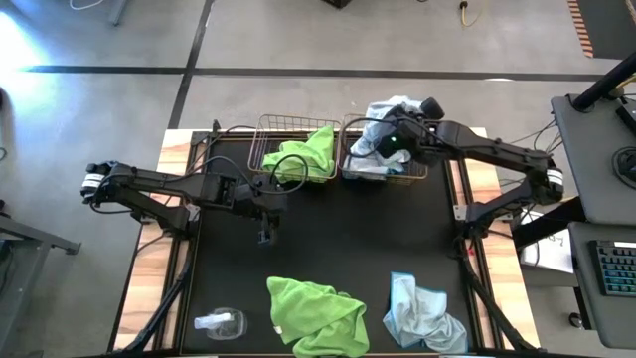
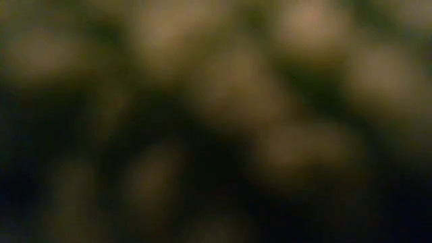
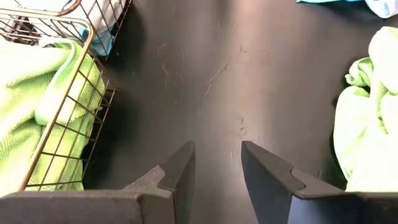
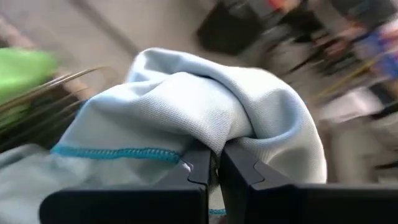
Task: Sort microfiber towel by color & place in baskets
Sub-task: Put the white microfiber cloth into the right wire basket
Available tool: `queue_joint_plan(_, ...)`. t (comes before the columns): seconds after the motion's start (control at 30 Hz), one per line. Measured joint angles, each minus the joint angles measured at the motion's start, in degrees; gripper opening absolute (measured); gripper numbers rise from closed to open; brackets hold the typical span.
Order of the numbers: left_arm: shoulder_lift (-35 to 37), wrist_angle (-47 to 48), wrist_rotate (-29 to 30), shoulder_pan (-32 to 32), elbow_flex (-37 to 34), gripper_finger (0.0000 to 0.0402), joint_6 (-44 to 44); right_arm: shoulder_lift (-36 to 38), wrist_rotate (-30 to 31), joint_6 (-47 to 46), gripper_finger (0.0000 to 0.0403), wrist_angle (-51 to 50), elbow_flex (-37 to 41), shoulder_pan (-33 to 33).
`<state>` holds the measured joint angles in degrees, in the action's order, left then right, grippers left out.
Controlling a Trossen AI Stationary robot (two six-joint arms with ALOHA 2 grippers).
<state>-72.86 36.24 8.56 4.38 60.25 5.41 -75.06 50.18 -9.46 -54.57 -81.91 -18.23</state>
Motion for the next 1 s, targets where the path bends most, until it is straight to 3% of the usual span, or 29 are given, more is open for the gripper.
queue_joint_plan(0.1,0.0,0.33,0.03,0.0,0.0,0.0115,-0.08,-0.48,-10.03,-1.6,0.0013,-0.44,0.0,-0.58)
queue_joint_plan(0.17,0.0,0.31,0.05,0.0,0.0,0.0115,-0.42,-0.89,-12.87,-2.03,0.0013,-0.46,0.0,-0.55)
queue_joint_plan(0.53,0.0,0.51,2.95,-0.11,0.0,0.0115,-0.44,-2.58,-13.16,-0.74,0.0019,-4.68,0.04,-0.56)
queue_joint_plan(1.0,0.23,0.75,2.95,-0.11,0.0,0.0115,-0.42,-2.61,-18.47,-4.91,0.0145,-14.04,-0.04,-0.56)
